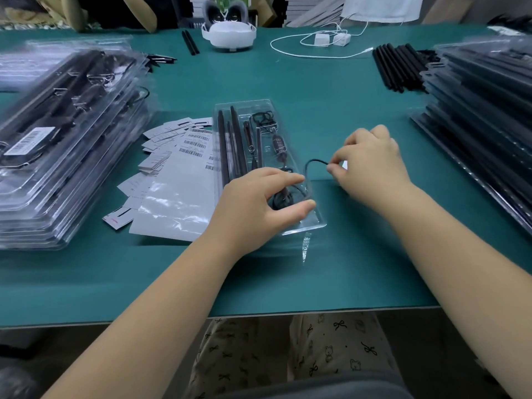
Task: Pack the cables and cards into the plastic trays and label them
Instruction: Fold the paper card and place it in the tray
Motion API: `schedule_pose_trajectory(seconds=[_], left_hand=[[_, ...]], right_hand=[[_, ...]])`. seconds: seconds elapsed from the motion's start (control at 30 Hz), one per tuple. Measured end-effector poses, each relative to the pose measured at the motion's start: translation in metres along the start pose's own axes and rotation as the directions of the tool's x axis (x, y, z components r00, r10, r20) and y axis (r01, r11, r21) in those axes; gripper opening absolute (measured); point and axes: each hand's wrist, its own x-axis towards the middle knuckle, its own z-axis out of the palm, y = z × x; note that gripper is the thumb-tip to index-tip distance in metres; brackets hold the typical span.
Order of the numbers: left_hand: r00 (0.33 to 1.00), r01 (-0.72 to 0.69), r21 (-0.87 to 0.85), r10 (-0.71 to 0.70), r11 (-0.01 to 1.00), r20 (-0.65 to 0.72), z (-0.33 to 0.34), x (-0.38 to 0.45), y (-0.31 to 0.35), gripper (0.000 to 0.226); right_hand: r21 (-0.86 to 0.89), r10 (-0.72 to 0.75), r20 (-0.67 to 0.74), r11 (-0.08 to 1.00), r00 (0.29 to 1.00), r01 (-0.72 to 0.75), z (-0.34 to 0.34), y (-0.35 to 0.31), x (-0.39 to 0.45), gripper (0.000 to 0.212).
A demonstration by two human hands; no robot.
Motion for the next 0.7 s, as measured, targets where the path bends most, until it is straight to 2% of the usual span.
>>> schedule_pose_trajectory(seconds=[0.07, 0.13, 0.2, 0.27, 0.3, 0.43, 0.57, 0.63, 0.7], left_hand=[[1.000, -0.007, -0.004, 0.007, 1.000, -0.012, 0.000, 0.000, 0.000, 0.041], [1.000, -0.014, -0.007, 0.014, 1.000, -0.023, -0.001, -0.001, 0.000, 0.040], [0.999, -0.026, -0.003, 0.026, 1.000, -0.026, -0.001, -0.001, 0.000, 0.040], [0.999, -0.039, 0.008, 0.039, 0.999, -0.032, -0.001, -0.002, 0.000, 0.039], [0.998, -0.046, 0.014, 0.046, 0.999, -0.036, -0.001, -0.002, -0.001, 0.038], [0.997, -0.075, 0.063, 0.076, 0.995, -0.011, -0.001, -0.003, 0.000, 0.038], [0.978, -0.203, 0.254, 0.180, 0.946, 0.109, 0.006, -0.006, 0.002, 0.040], [0.977, -0.206, 0.288, 0.179, 0.935, 0.118, 0.005, -0.005, 0.001, 0.043], [0.978, -0.184, 0.390, 0.129, 0.902, 0.162, 0.004, -0.004, 0.000, 0.049]], right_hand=[[0.172, -0.001, 0.004, 0.985, 1.000, 0.001, -0.006, -0.010, -0.001, 0.021], [0.415, 0.051, 0.066, 0.907, 0.997, -0.074, -0.009, -0.018, -0.003, 0.015], [0.657, 0.144, 0.158, 0.723, 0.977, -0.213, -0.007, -0.021, -0.005, 0.007], [0.767, 0.188, 0.250, 0.560, 0.950, -0.313, -0.001, -0.025, -0.008, 0.012], [0.784, 0.184, 0.262, 0.532, 0.947, -0.321, 0.003, -0.026, -0.009, 0.012], [0.797, 0.191, 0.166, 0.552, 0.967, -0.246, 0.017, -0.037, -0.008, 0.009], [0.690, 0.180, 0.150, 0.685, 0.972, -0.233, 0.028, -0.041, -0.005, 0.005], [0.659, 0.106, 0.152, 0.730, 0.983, -0.180, 0.027, -0.038, -0.003, 0.008], [0.622, -0.008, 0.205, 0.773, 0.979, -0.124, 0.022, -0.032, -0.003, 0.017]])
